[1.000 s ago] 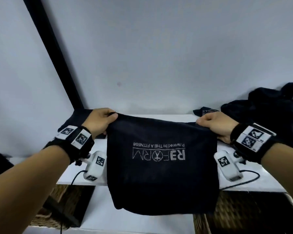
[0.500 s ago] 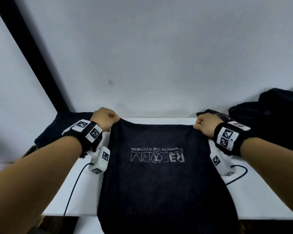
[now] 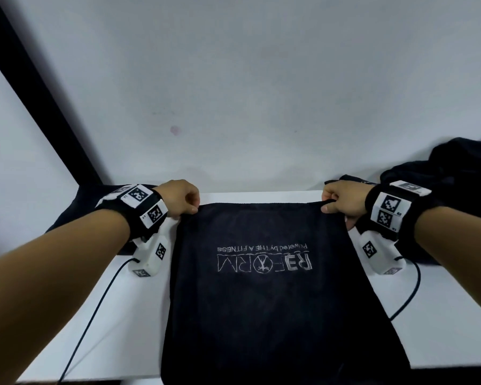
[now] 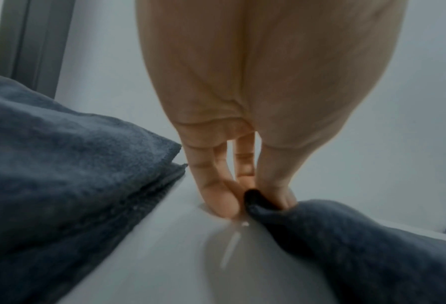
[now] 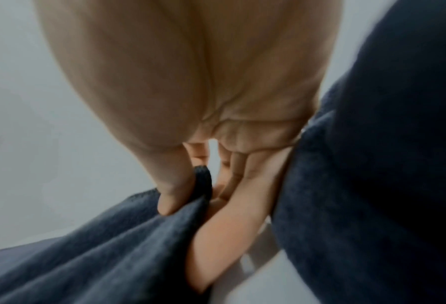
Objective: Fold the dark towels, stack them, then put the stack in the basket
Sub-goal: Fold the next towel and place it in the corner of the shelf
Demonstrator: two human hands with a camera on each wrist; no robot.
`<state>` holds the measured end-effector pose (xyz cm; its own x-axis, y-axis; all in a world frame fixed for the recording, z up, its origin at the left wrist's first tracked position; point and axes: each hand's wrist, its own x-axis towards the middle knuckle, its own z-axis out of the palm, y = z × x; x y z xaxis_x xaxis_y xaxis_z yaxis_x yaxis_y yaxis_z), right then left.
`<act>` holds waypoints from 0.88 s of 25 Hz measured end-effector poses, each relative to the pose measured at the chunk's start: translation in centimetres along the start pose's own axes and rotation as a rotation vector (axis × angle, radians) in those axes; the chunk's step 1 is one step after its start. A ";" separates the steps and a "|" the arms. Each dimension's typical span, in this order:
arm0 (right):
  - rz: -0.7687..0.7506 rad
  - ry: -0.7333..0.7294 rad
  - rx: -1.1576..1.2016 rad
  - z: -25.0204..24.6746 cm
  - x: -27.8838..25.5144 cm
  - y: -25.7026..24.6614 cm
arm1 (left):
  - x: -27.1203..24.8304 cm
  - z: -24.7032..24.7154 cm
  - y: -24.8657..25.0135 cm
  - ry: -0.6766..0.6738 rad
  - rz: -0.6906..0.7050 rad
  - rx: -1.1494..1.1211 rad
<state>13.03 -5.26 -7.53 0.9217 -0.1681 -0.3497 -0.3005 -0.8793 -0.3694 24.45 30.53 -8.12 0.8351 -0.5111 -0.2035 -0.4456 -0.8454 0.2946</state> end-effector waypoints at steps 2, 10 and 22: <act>0.000 0.005 -0.006 0.1 0.0 0.0 | 0.4 -0.2 0.0 -0.015 0.030 0.079; 0.089 0.057 0.037 0.8 0.2 0.3 | 0.5 -0.1 -0.8 0.088 -0.061 0.087; 0.027 -0.006 0.338 4.4 -22.5 4.2 | -24.5 0.8 1.5 -0.126 0.011 -0.319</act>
<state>-10.08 -3.23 -5.03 0.9111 -0.1855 -0.3680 -0.3899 -0.6770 -0.6241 3.02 41.63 -3.46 0.7759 -0.5514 -0.3063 -0.3143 -0.7590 0.5702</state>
